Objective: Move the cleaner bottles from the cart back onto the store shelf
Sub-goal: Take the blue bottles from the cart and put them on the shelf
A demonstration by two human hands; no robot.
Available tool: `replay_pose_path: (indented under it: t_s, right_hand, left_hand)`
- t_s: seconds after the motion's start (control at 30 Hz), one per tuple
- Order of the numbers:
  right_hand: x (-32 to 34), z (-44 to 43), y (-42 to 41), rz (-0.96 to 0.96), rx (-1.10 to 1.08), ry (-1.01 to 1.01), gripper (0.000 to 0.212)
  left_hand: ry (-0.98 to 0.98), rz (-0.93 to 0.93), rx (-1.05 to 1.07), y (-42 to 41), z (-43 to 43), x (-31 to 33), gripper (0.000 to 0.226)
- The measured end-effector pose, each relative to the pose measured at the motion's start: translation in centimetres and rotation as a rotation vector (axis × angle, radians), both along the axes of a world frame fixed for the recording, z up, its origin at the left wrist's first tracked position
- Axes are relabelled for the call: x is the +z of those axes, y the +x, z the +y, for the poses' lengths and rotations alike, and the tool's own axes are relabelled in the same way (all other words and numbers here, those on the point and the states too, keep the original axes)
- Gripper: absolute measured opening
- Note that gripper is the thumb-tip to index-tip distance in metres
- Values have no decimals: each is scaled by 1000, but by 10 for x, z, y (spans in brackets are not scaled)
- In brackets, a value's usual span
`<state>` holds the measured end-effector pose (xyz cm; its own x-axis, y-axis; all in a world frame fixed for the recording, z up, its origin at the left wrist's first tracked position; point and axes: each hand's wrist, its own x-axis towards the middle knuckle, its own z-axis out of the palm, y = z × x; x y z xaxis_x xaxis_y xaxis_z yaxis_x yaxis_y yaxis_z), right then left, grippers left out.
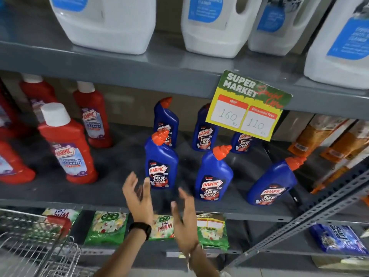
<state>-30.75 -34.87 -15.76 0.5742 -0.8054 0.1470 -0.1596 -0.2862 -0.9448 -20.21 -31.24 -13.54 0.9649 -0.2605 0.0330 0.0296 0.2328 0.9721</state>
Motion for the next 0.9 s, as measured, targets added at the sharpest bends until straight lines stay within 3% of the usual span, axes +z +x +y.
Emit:
replay_pose_path:
  t_s: [0.17,0.43,0.9]
  right_hand:
    - [13,-39,49,-95,-26,247,52]
    - [0,-35,52,69,-76,167,45]
    - [-3,-15,44,-27,-118,144,40]
  left_hand:
    - [179,39,-306,37,-2,0,48]
    - [197,9,-465,49,16,3,9]
    - [166,-9,-530,47,31,2,10]
